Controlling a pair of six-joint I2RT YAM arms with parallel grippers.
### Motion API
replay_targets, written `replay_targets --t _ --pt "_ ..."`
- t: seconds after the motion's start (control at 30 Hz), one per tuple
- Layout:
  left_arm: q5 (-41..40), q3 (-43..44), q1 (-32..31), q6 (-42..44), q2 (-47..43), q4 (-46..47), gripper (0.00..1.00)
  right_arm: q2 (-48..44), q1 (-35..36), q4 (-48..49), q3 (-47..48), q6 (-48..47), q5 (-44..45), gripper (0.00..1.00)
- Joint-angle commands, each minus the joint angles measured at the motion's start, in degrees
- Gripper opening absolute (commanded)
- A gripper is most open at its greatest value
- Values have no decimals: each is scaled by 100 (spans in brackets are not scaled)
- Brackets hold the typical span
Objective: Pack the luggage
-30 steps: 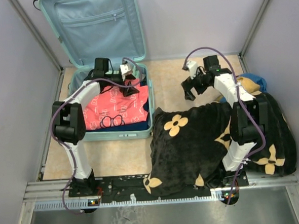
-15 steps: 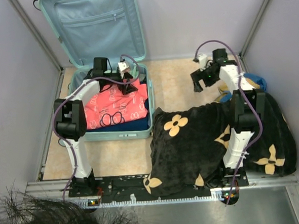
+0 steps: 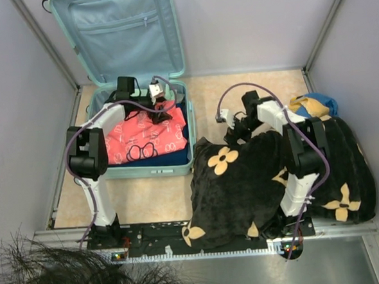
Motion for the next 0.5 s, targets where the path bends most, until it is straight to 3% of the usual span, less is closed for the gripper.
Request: replay_targets --t 0.0,0.27,0.4,0.47 --pt "62 -144 101 737 -337 -545 92 -1201 178 -182 -977 -977 -53 99" --pt "523 -309 109 1055 -960 -186 93 -2321 309 754 -2106 -803 348 99" --pt "972 -564 32 612 -1150 750 94 -2708 385 796 -2449 -1059 252 99" --pt "1200 -481 -33 359 -1108 775 94 -2803 388 795 -2517 -1095 209 99"
